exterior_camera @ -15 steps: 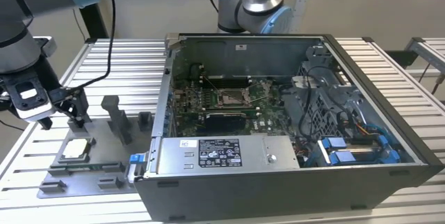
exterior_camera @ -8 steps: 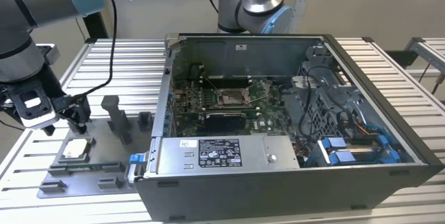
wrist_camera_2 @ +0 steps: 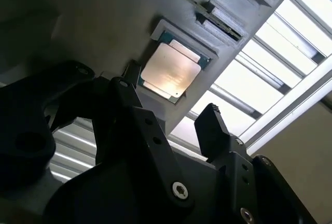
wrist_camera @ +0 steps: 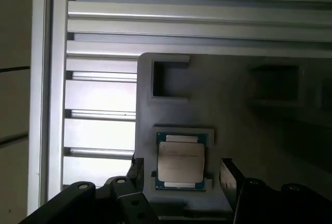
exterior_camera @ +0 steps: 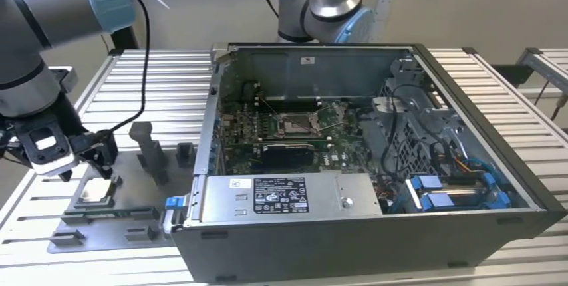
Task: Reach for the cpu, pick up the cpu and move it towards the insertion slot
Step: 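Pick up the cpu and move it towards the insertion slot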
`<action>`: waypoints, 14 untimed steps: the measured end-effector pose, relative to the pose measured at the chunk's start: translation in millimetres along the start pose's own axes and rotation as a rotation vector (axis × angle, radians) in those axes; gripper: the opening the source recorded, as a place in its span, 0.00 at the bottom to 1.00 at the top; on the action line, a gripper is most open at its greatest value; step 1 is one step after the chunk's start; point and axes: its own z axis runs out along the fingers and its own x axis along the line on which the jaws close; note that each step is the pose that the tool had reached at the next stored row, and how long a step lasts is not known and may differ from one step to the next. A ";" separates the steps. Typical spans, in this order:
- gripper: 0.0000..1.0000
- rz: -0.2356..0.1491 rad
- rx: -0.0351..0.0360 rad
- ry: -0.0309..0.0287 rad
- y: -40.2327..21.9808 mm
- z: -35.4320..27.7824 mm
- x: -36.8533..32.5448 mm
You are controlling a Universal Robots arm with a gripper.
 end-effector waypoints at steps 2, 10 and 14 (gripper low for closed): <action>1.00 -0.002 0.0000 0.0001 -0.7 3.1 0.1; 1.00 -0.004 0.0001 0.0002 -2.5 16.3 0.0; 1.00 -0.005 0.0001 0.0003 -2.8 21.2 0.0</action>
